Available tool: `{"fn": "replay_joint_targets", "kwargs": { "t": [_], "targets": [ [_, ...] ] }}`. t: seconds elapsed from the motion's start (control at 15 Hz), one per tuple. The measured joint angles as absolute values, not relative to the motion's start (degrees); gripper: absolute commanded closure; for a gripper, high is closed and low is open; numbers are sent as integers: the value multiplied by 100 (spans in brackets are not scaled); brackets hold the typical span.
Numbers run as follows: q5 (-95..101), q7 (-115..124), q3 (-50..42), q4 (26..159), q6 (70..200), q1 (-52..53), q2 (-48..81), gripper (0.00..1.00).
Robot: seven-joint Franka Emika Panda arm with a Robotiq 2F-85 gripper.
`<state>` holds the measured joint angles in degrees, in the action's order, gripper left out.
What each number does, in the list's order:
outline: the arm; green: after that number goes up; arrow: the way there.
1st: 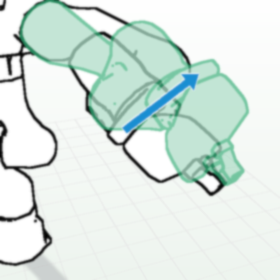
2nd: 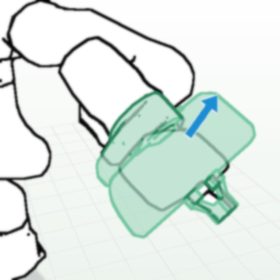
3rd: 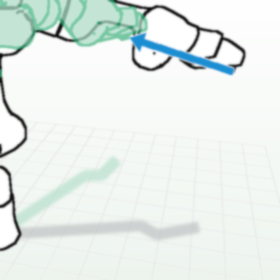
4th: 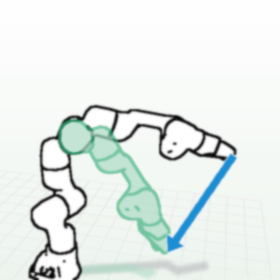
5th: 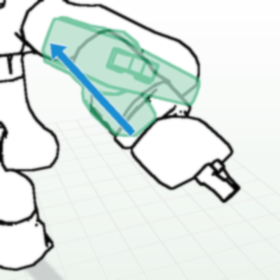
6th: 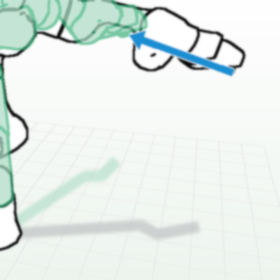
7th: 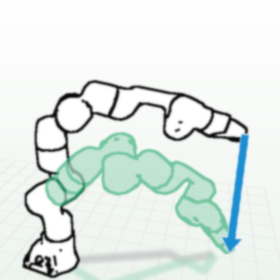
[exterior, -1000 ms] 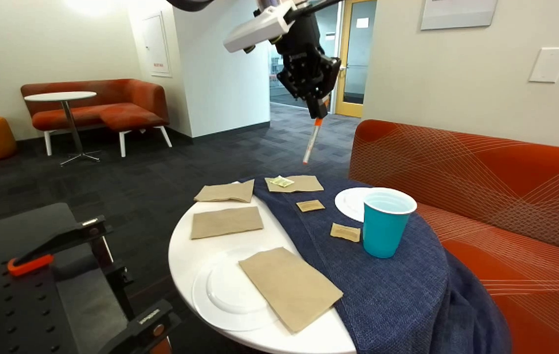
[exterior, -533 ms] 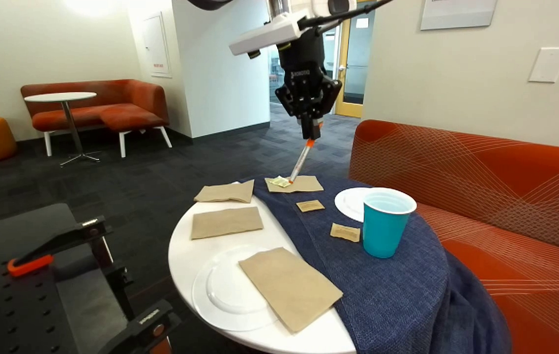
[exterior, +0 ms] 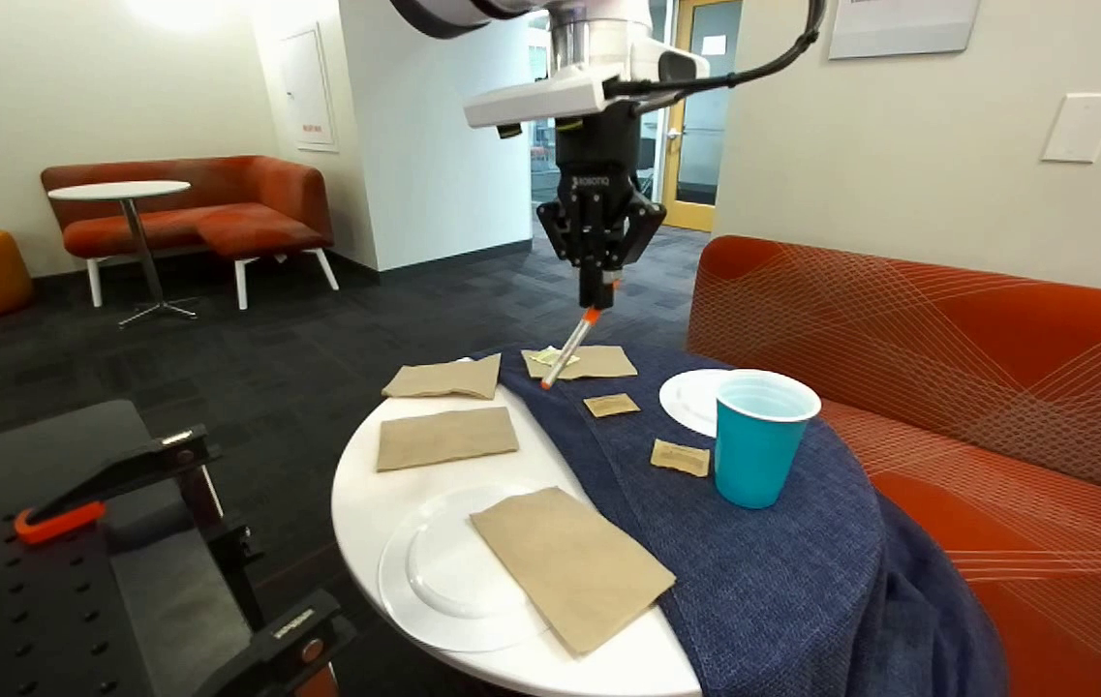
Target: Put the marker on the table
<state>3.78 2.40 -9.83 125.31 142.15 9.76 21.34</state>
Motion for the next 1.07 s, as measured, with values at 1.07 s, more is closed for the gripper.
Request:
{"fn": "replay_joint_targets", "kwargs": {
  "t": [1.07],
  "targets": [
    [437, -512, -519, 11667, 13860, 113, 3409, 96]
  ]
}}
